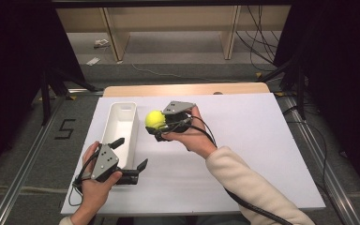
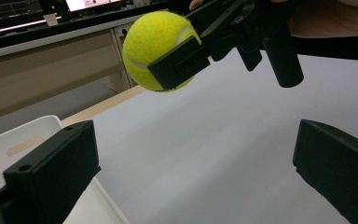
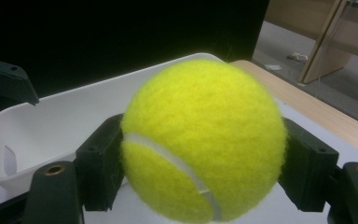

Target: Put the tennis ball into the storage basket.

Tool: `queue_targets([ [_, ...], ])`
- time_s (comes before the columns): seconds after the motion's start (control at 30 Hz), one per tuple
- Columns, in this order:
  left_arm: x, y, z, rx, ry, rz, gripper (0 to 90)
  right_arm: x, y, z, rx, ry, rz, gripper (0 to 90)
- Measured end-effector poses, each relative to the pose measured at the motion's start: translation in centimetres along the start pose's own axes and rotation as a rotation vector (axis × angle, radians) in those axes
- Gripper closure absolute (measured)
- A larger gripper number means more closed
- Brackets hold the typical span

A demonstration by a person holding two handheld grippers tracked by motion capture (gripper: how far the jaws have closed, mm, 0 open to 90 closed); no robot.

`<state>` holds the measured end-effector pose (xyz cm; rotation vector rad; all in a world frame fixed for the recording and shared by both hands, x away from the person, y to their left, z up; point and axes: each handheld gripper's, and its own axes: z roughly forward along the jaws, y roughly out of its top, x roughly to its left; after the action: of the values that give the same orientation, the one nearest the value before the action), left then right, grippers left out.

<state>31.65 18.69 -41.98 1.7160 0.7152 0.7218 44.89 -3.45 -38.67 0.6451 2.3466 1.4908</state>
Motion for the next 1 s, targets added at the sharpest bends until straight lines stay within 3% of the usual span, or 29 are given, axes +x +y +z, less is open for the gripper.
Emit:
queue_targets([
  [0.47,-0.01,0.01,0.00,0.000,-0.001,0.001,0.0,0.12,0.27,0.37,0.003,0.002,0.000,26.8],
  [0.53,-0.12,-0.02,0.04,0.000,-0.019,-0.010,0.0,0.14,0.32,0.45,0.003,0.001,-0.002,26.8],
  [1.0,-0.11,0.00,-0.03,0.004,-0.001,-0.009,0.0,0.34,0.60,1.01,0.004,0.011,-0.013,26.8],
])
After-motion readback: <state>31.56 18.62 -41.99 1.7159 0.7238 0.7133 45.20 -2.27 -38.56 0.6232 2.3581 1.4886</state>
